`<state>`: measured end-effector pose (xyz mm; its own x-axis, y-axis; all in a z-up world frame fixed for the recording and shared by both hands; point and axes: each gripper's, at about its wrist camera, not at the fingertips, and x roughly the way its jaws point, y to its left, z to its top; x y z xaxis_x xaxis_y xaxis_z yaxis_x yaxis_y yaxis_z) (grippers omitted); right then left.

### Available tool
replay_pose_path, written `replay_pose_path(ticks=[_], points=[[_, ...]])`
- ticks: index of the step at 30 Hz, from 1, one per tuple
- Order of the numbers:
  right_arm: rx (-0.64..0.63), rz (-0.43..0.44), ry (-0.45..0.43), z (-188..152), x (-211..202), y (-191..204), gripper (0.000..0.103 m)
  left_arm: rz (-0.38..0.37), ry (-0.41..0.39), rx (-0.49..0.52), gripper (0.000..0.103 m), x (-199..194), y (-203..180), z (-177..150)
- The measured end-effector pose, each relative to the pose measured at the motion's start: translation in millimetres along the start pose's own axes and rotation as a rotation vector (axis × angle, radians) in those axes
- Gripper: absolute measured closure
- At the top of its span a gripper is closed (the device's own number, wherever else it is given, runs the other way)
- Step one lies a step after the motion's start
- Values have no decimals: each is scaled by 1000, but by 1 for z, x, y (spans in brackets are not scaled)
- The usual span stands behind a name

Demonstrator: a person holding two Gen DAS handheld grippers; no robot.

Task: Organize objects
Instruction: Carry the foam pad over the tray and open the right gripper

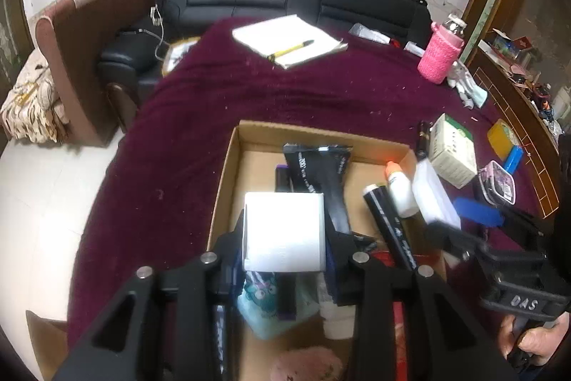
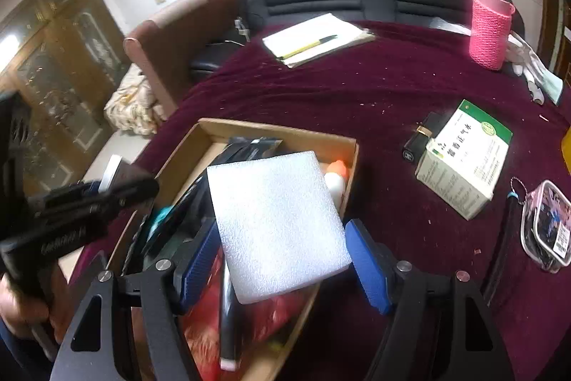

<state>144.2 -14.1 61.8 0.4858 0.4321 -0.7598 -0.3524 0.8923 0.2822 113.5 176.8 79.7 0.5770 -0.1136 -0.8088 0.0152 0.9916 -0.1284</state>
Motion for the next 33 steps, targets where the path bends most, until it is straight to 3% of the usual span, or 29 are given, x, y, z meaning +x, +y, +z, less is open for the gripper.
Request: replay_pose_path(ticks=[9, 17, 22, 27, 33], points=[[18, -61, 14, 14, 24, 4, 26, -1, 32, -10, 69, 21, 6, -2], [-2, -60, 23, 6, 29, 13, 24, 0, 36, -31, 69, 25, 14, -7], [56, 14, 69, 2, 30, 8, 23, 1, 55, -24, 68, 27, 14, -11], [63, 52, 78, -8, 29, 13, 22, -14, 68, -24, 56, 25, 12, -17], [66, 109, 63, -16, 11, 17, 21, -9, 58, -19, 49, 16, 10, -23]])
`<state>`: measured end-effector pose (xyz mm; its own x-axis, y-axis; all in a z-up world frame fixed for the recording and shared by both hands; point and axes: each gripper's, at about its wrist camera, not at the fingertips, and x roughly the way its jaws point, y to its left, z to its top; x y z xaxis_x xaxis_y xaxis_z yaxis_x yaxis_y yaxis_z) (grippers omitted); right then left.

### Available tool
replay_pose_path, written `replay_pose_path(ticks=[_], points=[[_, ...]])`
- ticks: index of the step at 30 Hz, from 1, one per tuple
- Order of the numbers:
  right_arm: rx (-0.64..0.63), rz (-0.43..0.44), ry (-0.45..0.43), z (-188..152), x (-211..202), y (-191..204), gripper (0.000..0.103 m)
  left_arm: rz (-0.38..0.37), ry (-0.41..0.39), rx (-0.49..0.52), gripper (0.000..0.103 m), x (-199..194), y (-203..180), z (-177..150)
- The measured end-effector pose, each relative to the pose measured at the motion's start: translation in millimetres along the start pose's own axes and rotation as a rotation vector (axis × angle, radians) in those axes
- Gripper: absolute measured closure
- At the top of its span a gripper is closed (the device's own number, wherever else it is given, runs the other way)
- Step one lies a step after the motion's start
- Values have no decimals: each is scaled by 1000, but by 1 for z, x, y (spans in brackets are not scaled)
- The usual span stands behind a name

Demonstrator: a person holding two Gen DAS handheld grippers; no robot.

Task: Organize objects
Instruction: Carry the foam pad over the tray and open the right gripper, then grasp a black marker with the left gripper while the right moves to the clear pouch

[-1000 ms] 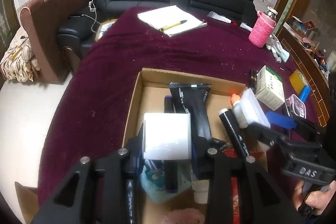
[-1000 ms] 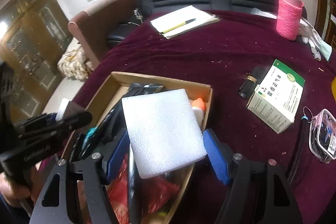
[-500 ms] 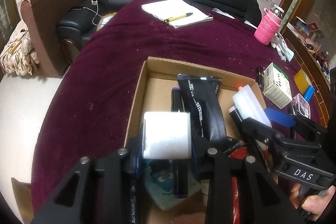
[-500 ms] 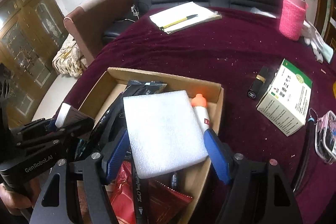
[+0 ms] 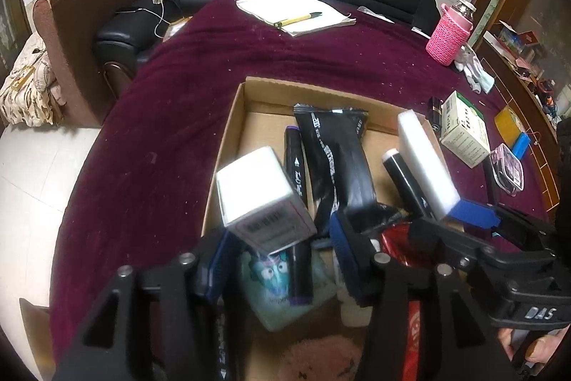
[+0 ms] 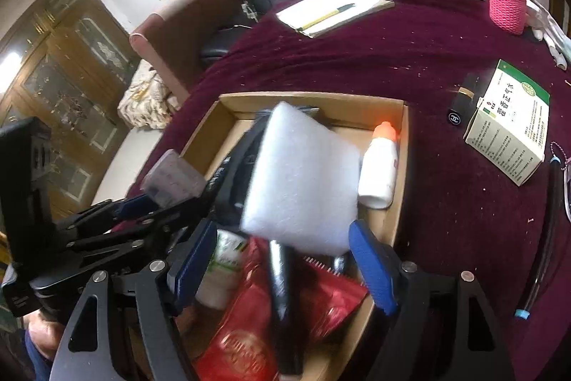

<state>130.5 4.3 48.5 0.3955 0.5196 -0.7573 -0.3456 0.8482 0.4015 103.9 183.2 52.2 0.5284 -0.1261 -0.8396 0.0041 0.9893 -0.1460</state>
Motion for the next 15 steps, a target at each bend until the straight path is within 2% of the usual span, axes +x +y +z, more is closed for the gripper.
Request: replay_pose_path(ticks=[9, 15], points=[[28, 32, -92, -10, -49, -15, 21, -11, -42, 14, 48, -26, -15, -3], [92, -24, -170, -21, -92, -70, 21, -15, -57, 57, 48, -38, -44, -3]])
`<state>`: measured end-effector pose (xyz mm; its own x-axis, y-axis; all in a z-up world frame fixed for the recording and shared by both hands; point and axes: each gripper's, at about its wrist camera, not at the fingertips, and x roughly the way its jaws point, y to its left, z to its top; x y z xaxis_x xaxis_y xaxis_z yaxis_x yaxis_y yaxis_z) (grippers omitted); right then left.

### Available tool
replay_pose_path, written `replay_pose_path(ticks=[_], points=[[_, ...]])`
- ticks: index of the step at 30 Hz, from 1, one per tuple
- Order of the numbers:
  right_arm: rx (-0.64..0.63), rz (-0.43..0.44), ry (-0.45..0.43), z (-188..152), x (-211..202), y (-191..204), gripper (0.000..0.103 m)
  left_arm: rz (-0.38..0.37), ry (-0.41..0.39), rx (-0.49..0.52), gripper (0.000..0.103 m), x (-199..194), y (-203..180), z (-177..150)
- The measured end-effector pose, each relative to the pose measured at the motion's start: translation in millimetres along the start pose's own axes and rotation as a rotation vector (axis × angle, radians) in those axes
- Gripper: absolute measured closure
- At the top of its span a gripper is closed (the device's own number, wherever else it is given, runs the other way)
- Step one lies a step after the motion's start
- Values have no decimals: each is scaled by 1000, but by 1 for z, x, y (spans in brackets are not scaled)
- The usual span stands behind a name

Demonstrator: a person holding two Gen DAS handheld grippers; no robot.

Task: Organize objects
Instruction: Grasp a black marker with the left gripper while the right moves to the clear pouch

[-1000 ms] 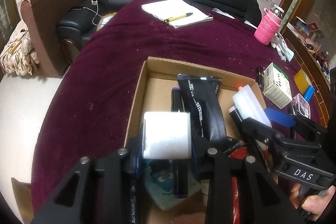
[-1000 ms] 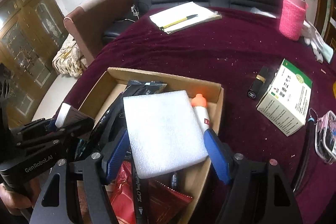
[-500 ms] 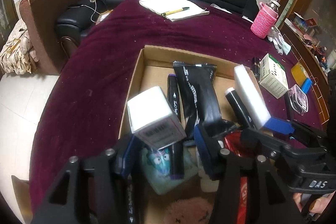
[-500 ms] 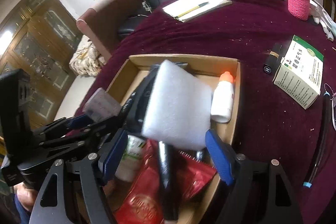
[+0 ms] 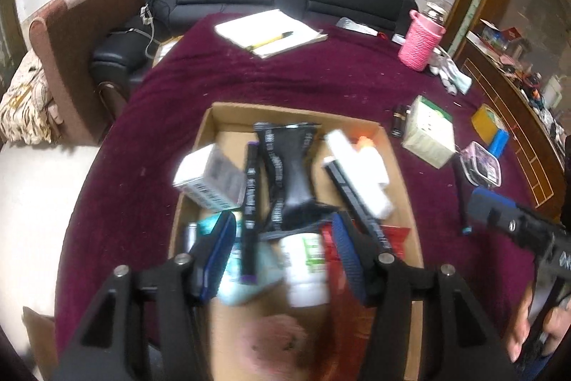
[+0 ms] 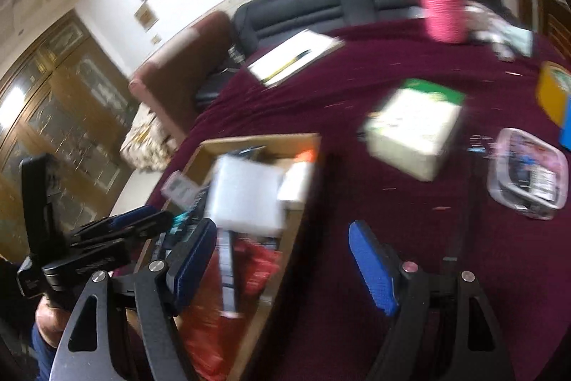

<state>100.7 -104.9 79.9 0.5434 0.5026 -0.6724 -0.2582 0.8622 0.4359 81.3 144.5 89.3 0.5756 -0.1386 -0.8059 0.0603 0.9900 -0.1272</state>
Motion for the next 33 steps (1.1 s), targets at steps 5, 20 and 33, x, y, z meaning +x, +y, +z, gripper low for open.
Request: replay_pose_path(ticks=[5, 20, 33], points=[[72, -134, -89, 4, -37, -72, 20, -49, -3, 64, 48, -5, -52, 2], [318, -222, -213, -5, -80, -208, 19, -55, 139, 263, 43, 110, -261, 4], [317, -212, -214, -4, -83, -225, 16, 12, 48, 226, 89, 113, -239, -31]])
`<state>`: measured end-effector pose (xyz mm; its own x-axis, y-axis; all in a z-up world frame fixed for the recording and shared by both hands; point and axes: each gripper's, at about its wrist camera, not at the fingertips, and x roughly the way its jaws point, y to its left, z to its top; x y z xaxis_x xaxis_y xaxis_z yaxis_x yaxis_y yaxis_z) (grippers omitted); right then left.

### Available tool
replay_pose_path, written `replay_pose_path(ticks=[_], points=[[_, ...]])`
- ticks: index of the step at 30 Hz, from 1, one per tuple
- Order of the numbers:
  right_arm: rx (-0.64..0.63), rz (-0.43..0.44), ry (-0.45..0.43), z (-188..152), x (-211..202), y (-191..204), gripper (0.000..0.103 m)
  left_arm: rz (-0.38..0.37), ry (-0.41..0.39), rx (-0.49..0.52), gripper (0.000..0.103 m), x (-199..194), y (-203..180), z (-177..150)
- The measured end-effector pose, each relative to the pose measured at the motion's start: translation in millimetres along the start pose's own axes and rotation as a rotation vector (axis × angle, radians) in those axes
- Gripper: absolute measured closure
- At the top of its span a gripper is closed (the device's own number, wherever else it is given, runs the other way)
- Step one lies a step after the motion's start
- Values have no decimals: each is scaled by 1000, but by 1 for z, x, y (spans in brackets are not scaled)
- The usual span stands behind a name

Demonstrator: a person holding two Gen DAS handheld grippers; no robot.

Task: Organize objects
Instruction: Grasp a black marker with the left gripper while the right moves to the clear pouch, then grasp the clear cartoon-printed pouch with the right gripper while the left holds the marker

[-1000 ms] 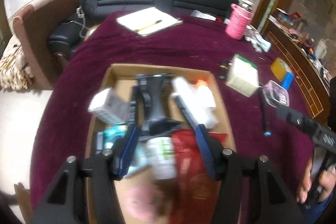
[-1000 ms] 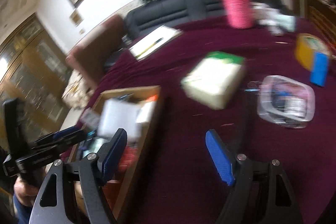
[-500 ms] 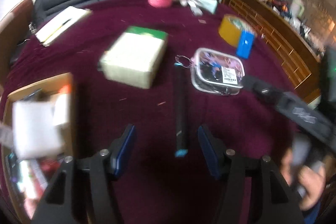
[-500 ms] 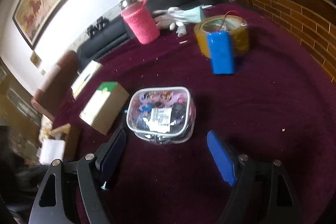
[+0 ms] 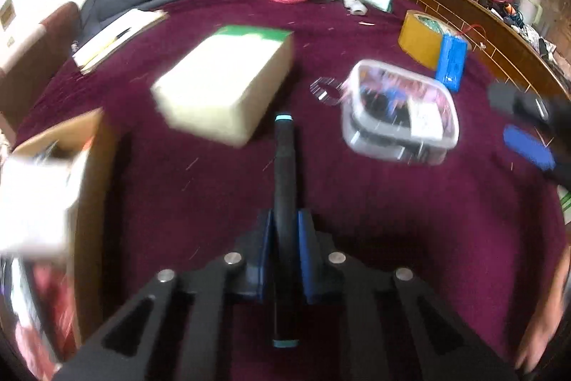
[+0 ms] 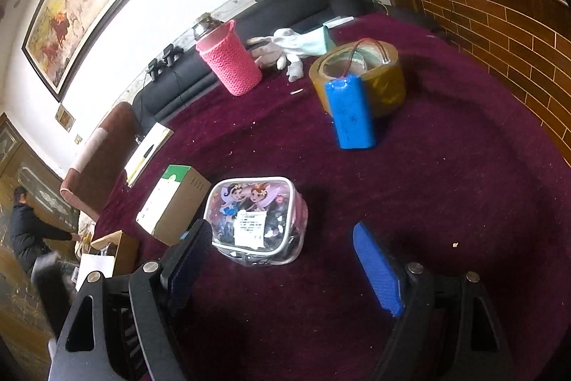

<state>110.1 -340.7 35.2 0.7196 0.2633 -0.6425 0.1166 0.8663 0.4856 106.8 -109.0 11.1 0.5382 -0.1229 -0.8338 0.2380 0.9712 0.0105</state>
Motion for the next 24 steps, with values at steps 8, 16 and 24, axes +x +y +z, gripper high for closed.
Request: replay_pose_path(ticks=[8, 16, 24], points=[[-121, -12, 42, 39, 43, 33, 9, -57, -65, -66, 89, -13, 36, -23], [-413, -87, 248, 41, 110, 67, 8, -54, -83, -32, 89, -12, 33, -23], [-654, -95, 381, -41, 86, 103, 7, -60, -81, -41, 89, -13, 34, -23]])
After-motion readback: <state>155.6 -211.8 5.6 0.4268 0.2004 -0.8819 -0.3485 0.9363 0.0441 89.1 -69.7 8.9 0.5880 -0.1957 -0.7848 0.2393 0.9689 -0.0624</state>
